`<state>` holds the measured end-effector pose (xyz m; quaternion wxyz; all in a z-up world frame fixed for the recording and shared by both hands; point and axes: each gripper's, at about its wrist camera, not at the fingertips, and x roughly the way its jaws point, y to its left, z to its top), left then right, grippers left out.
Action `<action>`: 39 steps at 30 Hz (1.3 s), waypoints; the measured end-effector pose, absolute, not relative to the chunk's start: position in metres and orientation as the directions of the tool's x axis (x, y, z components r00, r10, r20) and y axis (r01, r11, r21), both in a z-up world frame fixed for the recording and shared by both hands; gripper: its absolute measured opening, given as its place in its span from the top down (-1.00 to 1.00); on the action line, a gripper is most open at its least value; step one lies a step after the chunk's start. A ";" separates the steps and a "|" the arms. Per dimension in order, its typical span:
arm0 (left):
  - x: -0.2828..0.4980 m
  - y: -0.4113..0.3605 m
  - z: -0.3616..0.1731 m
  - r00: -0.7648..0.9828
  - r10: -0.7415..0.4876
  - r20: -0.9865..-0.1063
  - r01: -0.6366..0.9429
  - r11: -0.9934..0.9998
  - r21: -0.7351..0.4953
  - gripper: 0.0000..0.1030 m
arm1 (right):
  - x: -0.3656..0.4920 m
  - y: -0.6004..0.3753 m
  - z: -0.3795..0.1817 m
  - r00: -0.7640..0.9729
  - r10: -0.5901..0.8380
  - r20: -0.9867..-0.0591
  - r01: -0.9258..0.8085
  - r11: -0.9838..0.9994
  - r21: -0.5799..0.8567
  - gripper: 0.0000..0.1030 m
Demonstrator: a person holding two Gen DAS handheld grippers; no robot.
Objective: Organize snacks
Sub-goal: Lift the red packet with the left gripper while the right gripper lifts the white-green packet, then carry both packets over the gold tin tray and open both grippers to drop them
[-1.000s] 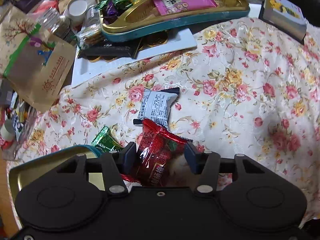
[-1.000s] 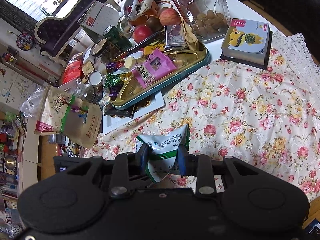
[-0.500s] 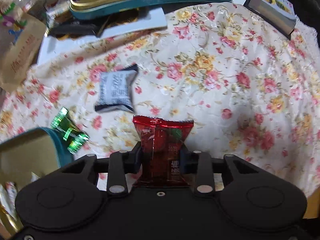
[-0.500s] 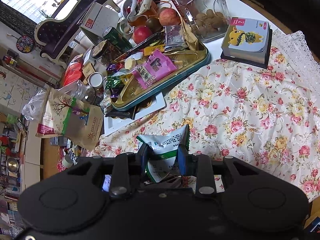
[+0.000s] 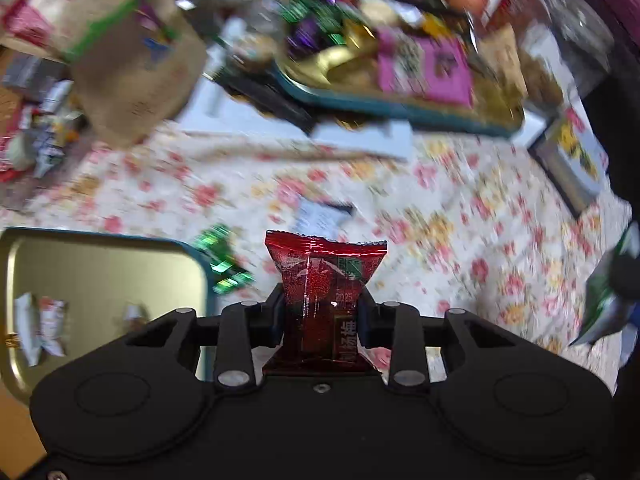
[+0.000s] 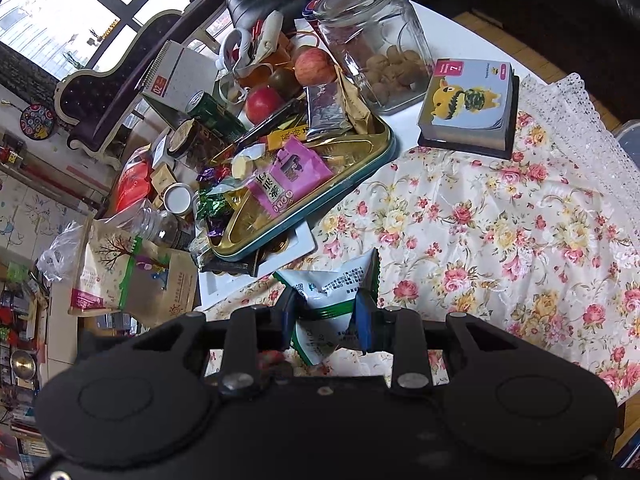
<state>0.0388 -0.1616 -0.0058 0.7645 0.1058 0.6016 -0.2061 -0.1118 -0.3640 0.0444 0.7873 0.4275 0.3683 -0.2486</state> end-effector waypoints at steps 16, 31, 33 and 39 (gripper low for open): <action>0.117 0.008 0.044 0.336 0.047 -0.941 0.088 0.993 0.081 0.18 | -0.050 -0.294 0.027 0.560 -0.021 -0.828 0.645 0.639 0.420 0.38; 0.136 0.071 0.029 0.241 0.049 -0.969 -0.007 0.999 0.048 0.17 | 0.020 -0.160 0.011 0.604 0.193 -0.773 0.340 0.815 0.469 0.37; 0.136 0.069 0.029 0.252 0.059 -0.966 -0.007 0.998 0.059 0.16 | 0.024 -0.148 0.011 0.607 0.209 -0.767 0.304 0.830 0.467 0.37; 0.133 0.069 0.043 0.311 0.026 -0.950 0.010 0.999 0.031 0.08 | 0.033 -0.126 0.010 0.623 0.194 -0.758 0.251 0.868 0.429 0.35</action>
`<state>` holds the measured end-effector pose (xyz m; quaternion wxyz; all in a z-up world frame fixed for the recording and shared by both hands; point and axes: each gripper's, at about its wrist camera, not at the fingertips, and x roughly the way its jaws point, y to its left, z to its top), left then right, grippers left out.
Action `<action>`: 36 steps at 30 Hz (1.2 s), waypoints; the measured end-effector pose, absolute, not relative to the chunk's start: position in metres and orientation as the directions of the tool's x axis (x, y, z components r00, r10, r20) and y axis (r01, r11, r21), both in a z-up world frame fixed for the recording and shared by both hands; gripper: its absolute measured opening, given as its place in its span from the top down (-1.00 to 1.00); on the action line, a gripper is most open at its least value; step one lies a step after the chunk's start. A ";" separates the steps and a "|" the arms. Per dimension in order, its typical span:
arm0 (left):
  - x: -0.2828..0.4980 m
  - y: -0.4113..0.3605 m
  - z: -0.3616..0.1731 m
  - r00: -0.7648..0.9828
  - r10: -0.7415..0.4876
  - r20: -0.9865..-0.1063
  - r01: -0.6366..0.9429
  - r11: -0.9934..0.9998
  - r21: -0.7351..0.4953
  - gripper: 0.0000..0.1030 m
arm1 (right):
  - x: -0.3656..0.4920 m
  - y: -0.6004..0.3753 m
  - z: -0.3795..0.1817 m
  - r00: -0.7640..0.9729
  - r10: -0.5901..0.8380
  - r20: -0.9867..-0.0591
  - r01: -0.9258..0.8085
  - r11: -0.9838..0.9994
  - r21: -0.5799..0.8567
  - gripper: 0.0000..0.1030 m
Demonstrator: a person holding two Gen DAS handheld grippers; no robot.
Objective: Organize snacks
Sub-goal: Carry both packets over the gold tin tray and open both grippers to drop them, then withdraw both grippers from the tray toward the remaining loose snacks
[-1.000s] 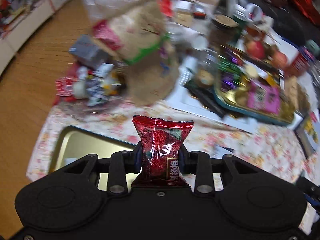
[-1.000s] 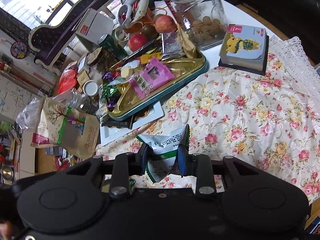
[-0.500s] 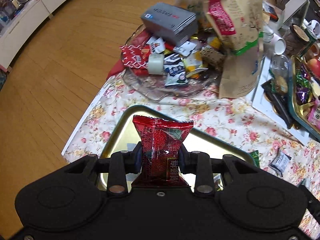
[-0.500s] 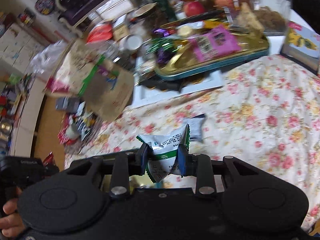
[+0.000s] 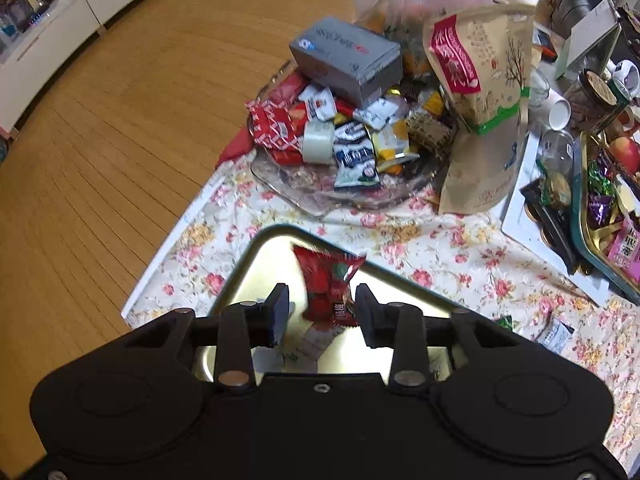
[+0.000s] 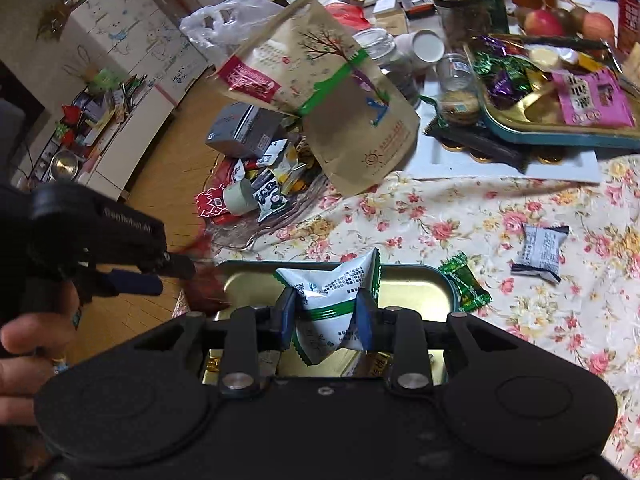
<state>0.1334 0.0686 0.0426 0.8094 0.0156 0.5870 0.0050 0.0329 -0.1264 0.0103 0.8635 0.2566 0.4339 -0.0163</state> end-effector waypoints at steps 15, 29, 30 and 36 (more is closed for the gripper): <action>0.127 0.051 0.035 0.286 0.029 -0.958 0.052 0.998 0.046 0.09 | 0.036 -0.138 0.005 0.591 0.172 -0.788 0.321 0.846 0.426 0.36; 0.117 0.026 0.026 0.242 0.009 -0.970 0.109 0.993 0.036 0.09 | 0.035 -0.159 -0.015 0.495 0.133 -0.858 0.421 0.828 0.371 0.36; 0.116 0.023 0.026 0.241 0.008 -0.970 0.114 0.993 0.036 0.09 | 0.034 -0.161 -0.016 0.491 0.129 -0.861 0.427 0.827 0.367 0.36; 0.107 0.005 0.029 0.223 -0.045 -0.974 0.160 0.987 -0.009 0.09 | 0.027 -0.185 -0.026 0.464 0.095 -0.881 0.490 0.801 0.345 0.36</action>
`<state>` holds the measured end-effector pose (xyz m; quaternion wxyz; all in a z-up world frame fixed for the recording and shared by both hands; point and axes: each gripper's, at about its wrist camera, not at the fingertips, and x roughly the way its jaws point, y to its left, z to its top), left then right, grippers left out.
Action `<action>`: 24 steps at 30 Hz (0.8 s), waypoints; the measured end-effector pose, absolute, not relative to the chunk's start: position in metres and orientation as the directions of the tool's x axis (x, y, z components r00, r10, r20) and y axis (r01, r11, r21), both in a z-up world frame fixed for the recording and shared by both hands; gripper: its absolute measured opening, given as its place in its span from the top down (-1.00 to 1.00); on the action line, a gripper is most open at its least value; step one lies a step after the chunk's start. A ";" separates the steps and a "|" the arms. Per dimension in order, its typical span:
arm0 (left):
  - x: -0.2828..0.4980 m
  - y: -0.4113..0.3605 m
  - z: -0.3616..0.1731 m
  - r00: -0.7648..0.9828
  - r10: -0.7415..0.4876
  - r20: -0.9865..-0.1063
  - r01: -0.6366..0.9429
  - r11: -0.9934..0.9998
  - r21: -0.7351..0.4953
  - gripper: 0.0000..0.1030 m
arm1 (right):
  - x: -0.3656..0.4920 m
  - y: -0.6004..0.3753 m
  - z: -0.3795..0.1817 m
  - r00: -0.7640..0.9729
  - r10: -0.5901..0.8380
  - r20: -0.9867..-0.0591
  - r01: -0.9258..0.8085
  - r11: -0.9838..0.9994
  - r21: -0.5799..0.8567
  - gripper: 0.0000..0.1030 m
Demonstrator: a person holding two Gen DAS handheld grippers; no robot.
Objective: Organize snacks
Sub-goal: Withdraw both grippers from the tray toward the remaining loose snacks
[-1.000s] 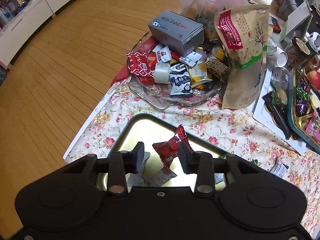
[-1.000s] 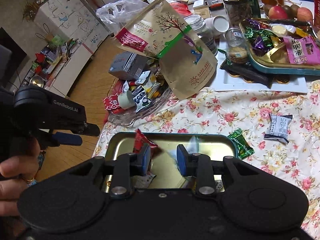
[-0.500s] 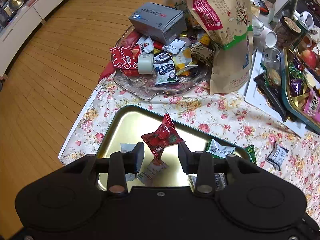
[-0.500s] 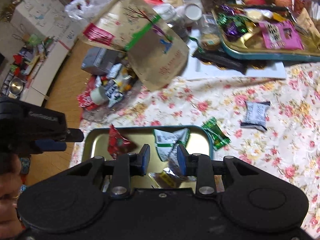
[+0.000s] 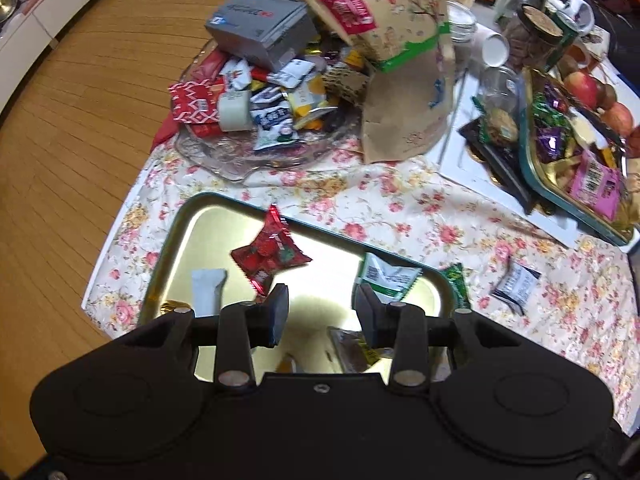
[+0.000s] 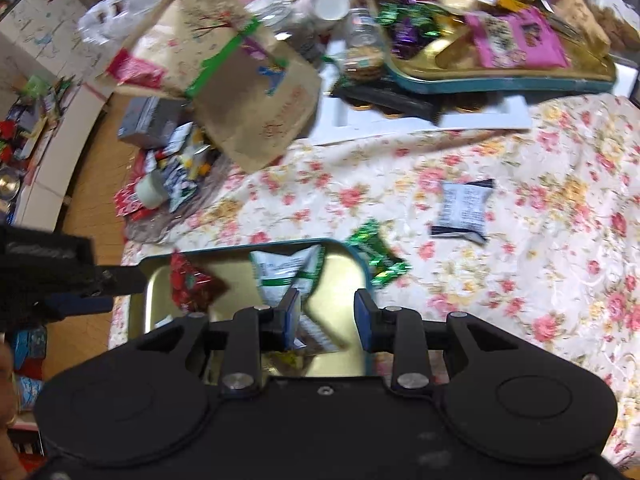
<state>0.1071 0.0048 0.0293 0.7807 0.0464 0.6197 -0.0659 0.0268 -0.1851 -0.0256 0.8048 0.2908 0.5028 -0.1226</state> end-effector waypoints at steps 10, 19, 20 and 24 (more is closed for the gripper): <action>0.089 -0.029 0.048 0.227 -0.154 -0.962 0.255 0.962 -0.094 0.09 | 0.007 -0.247 -0.054 0.376 -0.044 -0.926 0.676 0.696 0.241 0.36; 0.085 -0.040 0.056 0.228 -0.192 -0.954 0.279 0.952 -0.125 0.09 | 0.023 -0.258 -0.063 0.375 -0.094 -0.922 0.711 0.668 0.221 0.36; 0.085 -0.040 0.057 0.227 -0.196 -0.954 0.281 0.951 -0.129 0.09 | 0.028 -0.256 -0.062 0.388 -0.094 -0.917 0.702 0.674 0.229 0.36; 0.088 -0.035 0.058 0.230 -0.197 -0.953 0.264 0.955 -0.134 0.09 | 0.052 -0.241 -0.058 0.442 -0.073 -0.894 0.629 0.736 0.250 0.36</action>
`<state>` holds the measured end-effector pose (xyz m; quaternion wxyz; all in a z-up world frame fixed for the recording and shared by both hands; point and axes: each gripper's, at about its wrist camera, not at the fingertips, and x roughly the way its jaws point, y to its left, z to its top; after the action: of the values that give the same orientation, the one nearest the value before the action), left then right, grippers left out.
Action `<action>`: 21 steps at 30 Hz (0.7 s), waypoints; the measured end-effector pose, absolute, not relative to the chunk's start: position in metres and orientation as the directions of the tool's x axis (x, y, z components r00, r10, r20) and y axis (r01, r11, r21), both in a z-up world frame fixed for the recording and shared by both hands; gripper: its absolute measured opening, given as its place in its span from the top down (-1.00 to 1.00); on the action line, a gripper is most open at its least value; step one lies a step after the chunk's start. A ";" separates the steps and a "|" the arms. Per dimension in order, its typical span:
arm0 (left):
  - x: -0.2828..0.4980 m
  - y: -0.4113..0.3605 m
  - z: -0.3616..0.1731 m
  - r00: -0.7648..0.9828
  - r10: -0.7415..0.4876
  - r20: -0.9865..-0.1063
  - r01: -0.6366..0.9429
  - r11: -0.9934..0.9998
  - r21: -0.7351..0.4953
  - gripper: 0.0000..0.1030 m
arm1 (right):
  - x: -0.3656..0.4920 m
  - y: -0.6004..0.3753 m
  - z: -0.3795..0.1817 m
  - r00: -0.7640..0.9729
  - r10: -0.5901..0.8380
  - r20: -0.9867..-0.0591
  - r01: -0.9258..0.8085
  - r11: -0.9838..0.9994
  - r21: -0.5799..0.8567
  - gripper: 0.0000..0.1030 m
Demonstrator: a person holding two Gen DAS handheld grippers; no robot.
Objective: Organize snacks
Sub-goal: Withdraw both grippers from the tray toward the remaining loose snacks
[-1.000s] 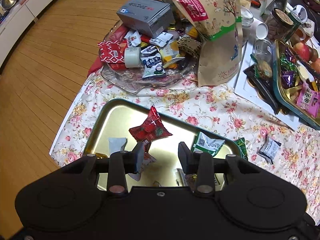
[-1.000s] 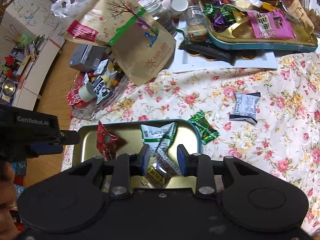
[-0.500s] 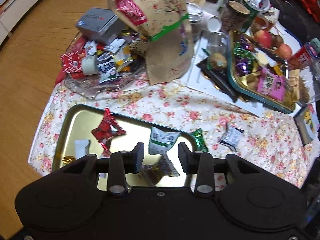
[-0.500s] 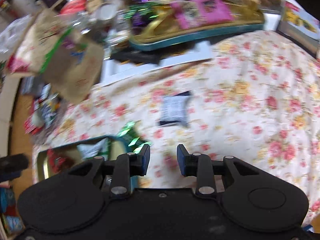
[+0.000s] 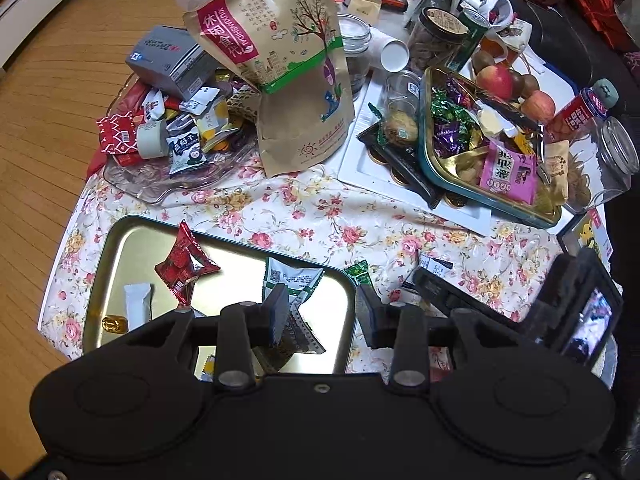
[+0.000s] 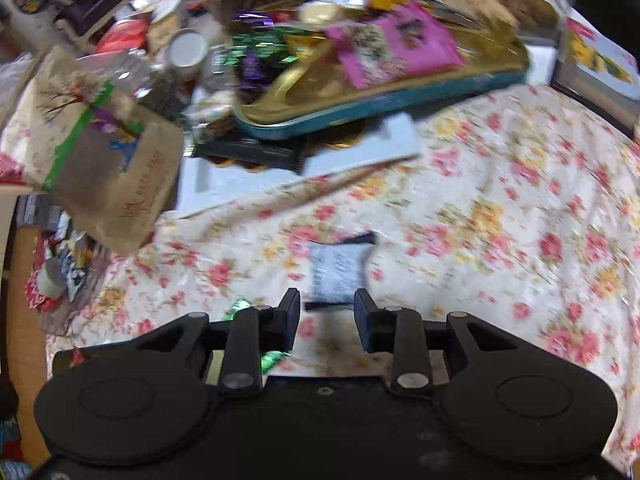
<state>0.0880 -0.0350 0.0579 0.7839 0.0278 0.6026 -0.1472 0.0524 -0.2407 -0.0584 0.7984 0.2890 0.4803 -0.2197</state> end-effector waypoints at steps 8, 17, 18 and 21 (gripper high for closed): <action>0.098 -0.021 0.058 0.227 -0.206 -0.952 0.199 0.967 -0.162 0.10 | 0.102 -0.208 -0.076 0.427 -0.039 -0.903 0.537 0.815 0.218 0.36; 0.100 -0.025 0.059 0.217 -0.225 -0.950 0.203 0.962 -0.182 0.10 | 0.117 -0.196 -0.107 0.348 -0.035 -0.937 0.530 0.832 0.166 0.36; 0.100 -0.025 0.059 0.214 -0.227 -0.950 0.204 0.962 -0.183 0.10 | 0.116 -0.195 -0.108 0.352 -0.046 -0.935 0.526 0.836 0.157 0.39; 0.100 -0.026 0.058 0.207 -0.228 -0.951 0.201 0.962 -0.187 0.10 | 0.111 -0.191 -0.109 0.346 -0.067 -0.936 0.506 0.853 0.126 0.42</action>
<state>0.1002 -0.0261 0.0577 0.7768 -0.0108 0.6143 -0.1382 0.1111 -0.1914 -0.1088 0.7952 0.2022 0.5426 -0.1802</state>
